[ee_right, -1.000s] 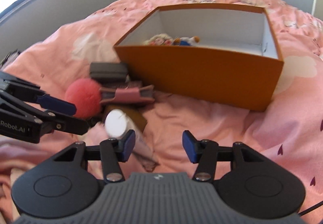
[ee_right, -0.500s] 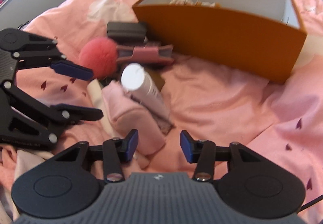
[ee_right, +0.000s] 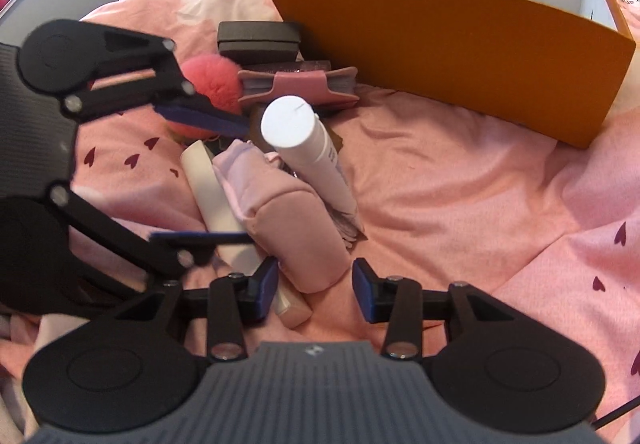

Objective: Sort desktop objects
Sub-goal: 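Grasp the pink fabric pouch with the left tool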

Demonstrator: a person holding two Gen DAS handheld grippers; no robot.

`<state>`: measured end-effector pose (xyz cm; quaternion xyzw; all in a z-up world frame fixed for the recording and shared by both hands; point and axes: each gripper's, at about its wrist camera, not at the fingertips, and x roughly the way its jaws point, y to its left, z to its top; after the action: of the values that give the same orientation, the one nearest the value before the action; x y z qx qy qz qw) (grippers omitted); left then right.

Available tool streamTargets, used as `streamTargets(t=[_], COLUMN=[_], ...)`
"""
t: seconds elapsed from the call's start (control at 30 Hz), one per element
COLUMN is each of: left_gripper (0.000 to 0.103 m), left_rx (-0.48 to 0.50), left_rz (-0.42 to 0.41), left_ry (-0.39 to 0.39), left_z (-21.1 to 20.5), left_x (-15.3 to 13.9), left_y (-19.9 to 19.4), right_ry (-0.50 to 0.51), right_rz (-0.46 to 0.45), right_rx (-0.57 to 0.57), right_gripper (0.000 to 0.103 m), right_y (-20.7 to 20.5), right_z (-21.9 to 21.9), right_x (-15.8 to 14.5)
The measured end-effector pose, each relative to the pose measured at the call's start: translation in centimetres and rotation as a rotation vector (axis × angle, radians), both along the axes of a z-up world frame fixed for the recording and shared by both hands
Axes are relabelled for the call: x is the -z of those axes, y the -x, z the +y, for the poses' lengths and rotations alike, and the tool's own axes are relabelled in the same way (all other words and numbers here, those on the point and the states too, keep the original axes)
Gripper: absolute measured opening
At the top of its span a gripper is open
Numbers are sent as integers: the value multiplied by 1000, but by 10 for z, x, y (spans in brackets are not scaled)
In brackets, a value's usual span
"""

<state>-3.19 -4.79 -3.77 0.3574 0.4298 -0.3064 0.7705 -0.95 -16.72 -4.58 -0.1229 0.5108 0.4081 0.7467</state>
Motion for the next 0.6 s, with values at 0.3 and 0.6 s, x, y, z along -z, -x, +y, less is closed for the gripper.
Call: streamTargets(t=[0.3, 0.6], left_gripper=[55, 36], left_rx=[-99, -355], left_rz=[-18, 15], left_ry=[73, 248], left_z=[8, 44], left_x=[-2, -22], left_y=[1, -16], right_ry=[-8, -34], right_rz=[-5, -48], right_rx=[23, 91], right_gripper=[48, 51], right_y=[-4, -16], right_z=[-3, -17], right_x=[-1, -12])
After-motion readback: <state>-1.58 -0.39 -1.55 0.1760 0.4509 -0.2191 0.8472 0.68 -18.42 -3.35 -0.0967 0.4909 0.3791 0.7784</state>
